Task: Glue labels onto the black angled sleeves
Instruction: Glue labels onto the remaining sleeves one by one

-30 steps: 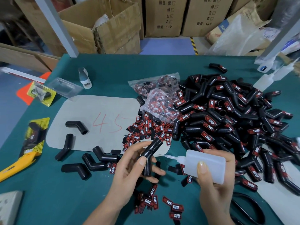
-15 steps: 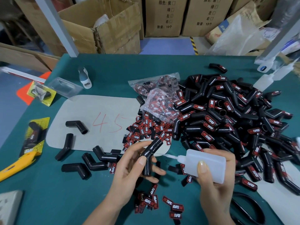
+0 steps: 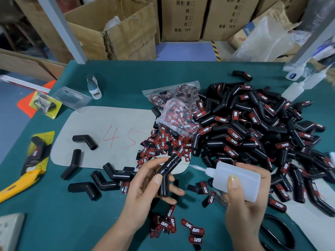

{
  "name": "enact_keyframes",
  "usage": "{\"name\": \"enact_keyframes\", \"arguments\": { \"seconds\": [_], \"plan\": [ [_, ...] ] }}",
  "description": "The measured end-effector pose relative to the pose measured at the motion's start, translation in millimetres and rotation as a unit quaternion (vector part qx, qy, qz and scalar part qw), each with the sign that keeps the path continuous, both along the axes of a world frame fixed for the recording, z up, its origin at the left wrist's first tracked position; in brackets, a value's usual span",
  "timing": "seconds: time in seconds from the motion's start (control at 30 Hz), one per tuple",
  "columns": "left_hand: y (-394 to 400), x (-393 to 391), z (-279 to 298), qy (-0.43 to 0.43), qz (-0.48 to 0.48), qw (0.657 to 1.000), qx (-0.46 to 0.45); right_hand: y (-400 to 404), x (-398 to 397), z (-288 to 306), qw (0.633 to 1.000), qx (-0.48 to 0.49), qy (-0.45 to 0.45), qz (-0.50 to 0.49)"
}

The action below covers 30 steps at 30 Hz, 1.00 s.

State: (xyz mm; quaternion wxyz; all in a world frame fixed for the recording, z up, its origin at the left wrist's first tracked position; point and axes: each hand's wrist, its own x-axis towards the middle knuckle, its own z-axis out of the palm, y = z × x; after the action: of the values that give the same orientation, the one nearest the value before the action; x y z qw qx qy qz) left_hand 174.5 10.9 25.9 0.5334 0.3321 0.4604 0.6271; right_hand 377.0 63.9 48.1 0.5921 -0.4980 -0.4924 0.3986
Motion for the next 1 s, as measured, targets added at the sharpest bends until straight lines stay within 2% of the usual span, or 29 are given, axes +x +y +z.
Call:
{"name": "enact_keyframes", "arguments": {
  "seconds": [0.43, 1.0],
  "plan": [
    [0.1, 0.4, -1.3, 0.005, -0.006, 1.000, 0.007, 1.2, 0.5, -1.1, 1.000, -0.009, -0.001, -0.021],
    [0.2, -0.8, -1.2, 0.001, -0.004, 1.000, 0.002, -2.4, -1.8, 2.0, 1.000, 0.007, -0.003, 0.023]
  ]
}}
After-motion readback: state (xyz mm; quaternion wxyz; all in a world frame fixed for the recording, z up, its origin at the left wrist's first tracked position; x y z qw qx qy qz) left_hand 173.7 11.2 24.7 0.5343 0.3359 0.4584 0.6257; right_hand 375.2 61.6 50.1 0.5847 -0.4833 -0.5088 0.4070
